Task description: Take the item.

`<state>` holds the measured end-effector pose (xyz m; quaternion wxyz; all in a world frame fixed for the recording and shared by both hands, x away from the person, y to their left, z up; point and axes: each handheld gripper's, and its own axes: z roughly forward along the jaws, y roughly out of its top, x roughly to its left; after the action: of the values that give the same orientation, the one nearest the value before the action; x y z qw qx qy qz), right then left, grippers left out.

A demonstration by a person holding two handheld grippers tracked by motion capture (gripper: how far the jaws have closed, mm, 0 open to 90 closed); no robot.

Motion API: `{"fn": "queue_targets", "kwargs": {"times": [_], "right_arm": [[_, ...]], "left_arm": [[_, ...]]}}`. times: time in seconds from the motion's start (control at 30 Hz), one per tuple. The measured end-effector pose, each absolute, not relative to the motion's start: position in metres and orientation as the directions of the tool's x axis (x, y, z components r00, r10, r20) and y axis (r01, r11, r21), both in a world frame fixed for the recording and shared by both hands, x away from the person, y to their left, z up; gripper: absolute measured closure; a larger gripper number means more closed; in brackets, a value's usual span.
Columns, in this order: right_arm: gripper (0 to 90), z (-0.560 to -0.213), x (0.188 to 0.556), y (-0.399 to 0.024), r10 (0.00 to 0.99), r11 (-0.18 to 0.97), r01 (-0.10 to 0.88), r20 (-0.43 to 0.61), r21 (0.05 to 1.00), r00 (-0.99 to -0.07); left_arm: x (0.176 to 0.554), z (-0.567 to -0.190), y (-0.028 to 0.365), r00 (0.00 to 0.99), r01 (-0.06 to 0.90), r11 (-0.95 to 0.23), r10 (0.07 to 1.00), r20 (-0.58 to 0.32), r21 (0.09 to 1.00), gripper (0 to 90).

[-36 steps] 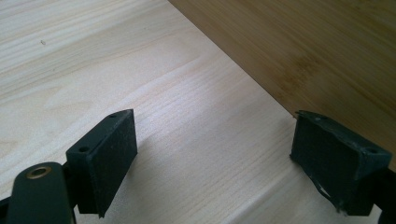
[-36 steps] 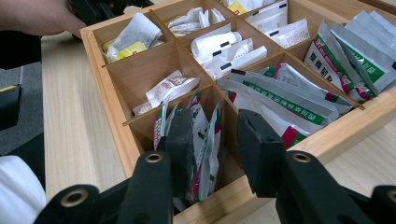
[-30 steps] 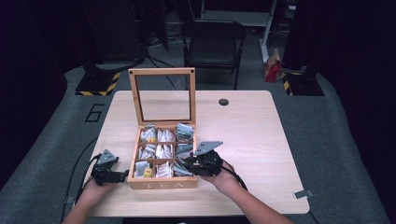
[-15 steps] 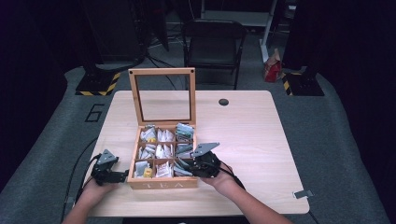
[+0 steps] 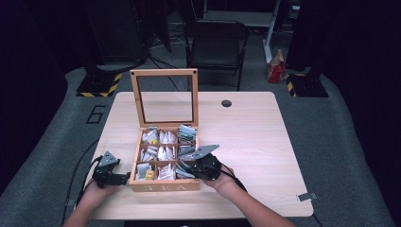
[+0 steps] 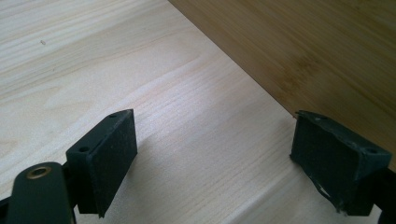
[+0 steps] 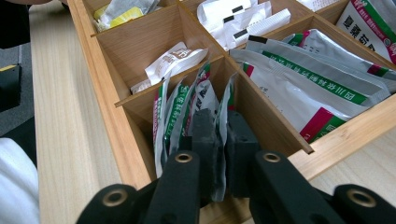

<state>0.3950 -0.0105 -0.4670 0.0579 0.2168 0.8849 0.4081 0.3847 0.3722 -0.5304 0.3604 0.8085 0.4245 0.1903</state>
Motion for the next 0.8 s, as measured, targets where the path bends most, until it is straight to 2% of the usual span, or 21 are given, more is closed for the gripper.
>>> {"fn": "queue_targets", "kwargs": {"times": [0.17, 0.8], "right_arm": [[89.0, -0.467, 0.394, -0.009, 0.428, 0.573, 0.331, 0.071, 0.750, -0.901], [89.9, -0.456, 0.391, -0.012, 0.409, 0.559, 0.317, 0.078, 0.766, -0.909]], "left_arm": [[0.385, -0.530, 0.372, 0.567, 0.548, -0.381, 0.824, 0.005, 0.744, 13.8], [0.385, -0.530, 0.372, 0.567, 0.550, -0.379, 0.824, 0.001, 0.744, 13.8]]}}
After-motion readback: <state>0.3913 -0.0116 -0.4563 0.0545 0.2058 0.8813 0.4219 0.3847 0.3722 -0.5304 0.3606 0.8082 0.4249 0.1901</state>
